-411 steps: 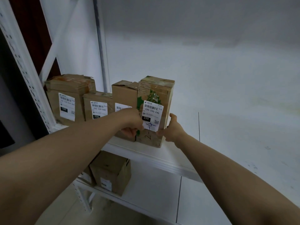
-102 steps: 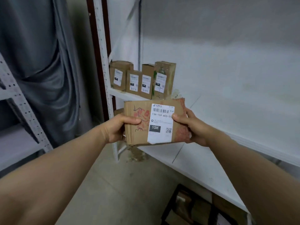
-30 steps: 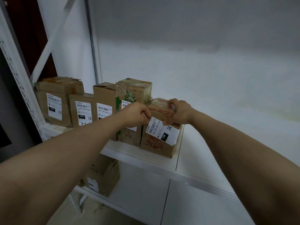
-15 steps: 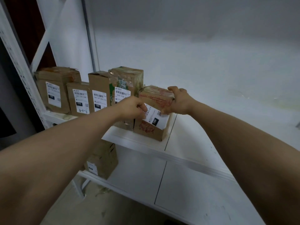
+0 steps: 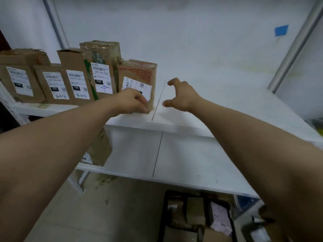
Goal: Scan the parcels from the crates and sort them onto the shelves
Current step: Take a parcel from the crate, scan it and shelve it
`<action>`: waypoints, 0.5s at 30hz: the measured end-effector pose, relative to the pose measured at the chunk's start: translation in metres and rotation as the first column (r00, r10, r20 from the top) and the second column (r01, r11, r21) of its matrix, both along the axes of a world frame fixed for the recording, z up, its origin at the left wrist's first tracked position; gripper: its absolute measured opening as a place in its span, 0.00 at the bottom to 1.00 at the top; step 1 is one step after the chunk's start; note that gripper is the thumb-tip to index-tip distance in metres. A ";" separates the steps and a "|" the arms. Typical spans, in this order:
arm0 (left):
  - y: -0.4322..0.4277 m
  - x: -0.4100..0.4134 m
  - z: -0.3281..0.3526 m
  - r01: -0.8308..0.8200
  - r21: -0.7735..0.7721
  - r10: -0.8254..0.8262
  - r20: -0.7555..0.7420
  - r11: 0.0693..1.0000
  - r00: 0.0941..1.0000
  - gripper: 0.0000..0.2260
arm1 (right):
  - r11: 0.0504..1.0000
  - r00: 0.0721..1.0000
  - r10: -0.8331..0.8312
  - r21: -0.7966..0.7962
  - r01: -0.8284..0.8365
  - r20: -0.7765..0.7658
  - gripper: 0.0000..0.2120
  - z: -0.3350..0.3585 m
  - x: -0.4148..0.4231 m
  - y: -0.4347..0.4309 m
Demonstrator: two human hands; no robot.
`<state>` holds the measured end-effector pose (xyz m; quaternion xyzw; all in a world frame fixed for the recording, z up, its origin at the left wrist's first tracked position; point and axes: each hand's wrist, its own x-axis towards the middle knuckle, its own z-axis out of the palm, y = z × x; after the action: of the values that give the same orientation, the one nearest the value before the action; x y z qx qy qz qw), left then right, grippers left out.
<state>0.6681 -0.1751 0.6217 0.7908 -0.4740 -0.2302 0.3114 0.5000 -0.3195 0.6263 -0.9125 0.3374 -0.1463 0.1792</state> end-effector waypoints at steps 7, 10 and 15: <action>0.014 -0.085 -0.036 0.192 0.103 -0.188 -0.045 0.976 0.981 0.16 | 0.972 0.976 -0.143 0.164 0.170 -0.162 0.39 -0.047 -0.106 0.056; 0.032 -0.126 -0.055 0.276 0.140 -0.265 -0.097 0.951 0.960 0.15 | 0.942 0.955 -0.205 0.221 0.252 -0.214 0.38 -0.066 -0.159 0.095; 0.071 -0.198 -0.084 0.429 0.196 -0.398 -0.179 0.882 0.900 0.17 | 0.886 0.911 -0.286 0.280 0.369 -0.296 0.37 -0.096 -0.246 0.160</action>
<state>0.4699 -0.1038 0.5375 0.6846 -0.5803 -0.3971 0.1919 0.2542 -0.1599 0.5298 -0.8097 0.5268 -0.0018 0.2584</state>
